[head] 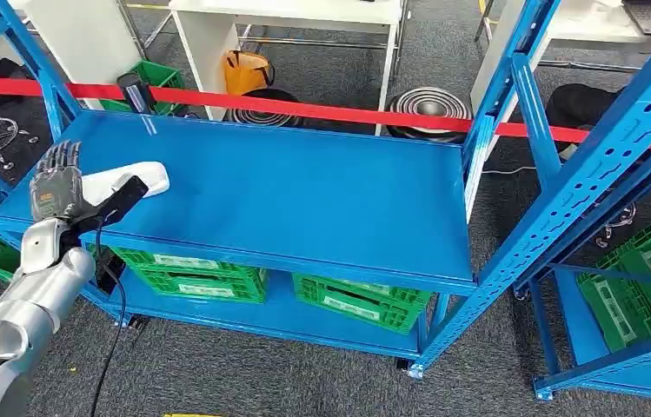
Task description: Take the parts from the cabinet and place them on the table.
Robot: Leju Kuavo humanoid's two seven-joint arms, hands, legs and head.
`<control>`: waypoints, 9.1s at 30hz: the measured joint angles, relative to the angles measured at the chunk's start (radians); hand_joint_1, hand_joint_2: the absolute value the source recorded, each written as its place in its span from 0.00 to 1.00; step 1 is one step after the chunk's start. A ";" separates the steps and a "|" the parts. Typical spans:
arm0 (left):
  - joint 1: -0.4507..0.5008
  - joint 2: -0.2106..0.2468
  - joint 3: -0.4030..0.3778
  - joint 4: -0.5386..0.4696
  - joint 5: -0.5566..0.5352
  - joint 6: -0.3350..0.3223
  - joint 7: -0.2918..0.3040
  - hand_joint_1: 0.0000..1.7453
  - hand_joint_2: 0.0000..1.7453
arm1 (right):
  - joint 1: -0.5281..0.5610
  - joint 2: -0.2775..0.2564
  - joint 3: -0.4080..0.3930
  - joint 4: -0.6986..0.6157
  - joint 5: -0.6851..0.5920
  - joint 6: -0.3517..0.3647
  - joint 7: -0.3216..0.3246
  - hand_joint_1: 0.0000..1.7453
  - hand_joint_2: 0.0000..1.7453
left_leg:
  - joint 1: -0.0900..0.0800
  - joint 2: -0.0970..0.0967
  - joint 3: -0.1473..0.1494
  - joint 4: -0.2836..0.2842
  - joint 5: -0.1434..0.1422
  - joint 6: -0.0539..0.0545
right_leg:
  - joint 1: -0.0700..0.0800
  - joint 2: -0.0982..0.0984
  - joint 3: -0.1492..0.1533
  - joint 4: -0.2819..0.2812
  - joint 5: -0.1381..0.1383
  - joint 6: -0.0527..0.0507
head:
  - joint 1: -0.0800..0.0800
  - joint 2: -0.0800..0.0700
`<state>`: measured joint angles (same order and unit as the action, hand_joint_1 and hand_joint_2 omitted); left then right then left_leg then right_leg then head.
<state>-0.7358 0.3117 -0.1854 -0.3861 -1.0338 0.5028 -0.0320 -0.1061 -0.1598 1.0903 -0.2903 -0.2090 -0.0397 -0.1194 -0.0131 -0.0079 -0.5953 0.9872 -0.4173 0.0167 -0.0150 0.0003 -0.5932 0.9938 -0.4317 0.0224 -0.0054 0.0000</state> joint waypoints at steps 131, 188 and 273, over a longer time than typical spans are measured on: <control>-0.016 -0.023 0.446 -0.006 -0.042 -0.072 -0.289 0.00 1.00 | 0.100 0.073 0.002 0.031 -0.174 0.017 -0.033 0.00 0.00 | 0.001 0.007 0.001 0.000 -0.001 -0.003 | 0.001 0.010 -0.003 0.000 0.002 -0.004 | 0.000 0.000; 0.014 -0.126 0.035 -0.049 0.246 -0.051 -0.121 0.00 1.00 | 0.100 -0.228 0.036 -0.125 -0.181 -0.239 0.042 0.00 0.00 | 0.000 0.006 0.000 0.000 -0.001 -0.003 | 0.000 0.009 -0.001 0.000 0.002 -0.004 | 0.000 0.000; 0.034 -0.064 -0.021 -0.006 0.191 0.020 0.101 0.00 0.00 | 0.088 -0.285 0.183 -0.232 -0.248 -0.248 0.083 0.00 0.00 | 0.015 0.012 0.013 -0.021 0.006 0.017 | -0.001 0.006 0.010 0.047 -0.056 -0.002 | 0.001 0.000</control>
<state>-0.7019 0.2480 -0.2060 -0.3925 -0.8431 0.5230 0.0687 -0.0178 -0.4448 1.2737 -0.5219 -0.4566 -0.2876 -0.0366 0.0015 0.0036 -0.5819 0.9665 -0.4116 0.0340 -0.0160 0.0067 -0.5837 1.0413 -0.4882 0.0207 -0.0042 0.0000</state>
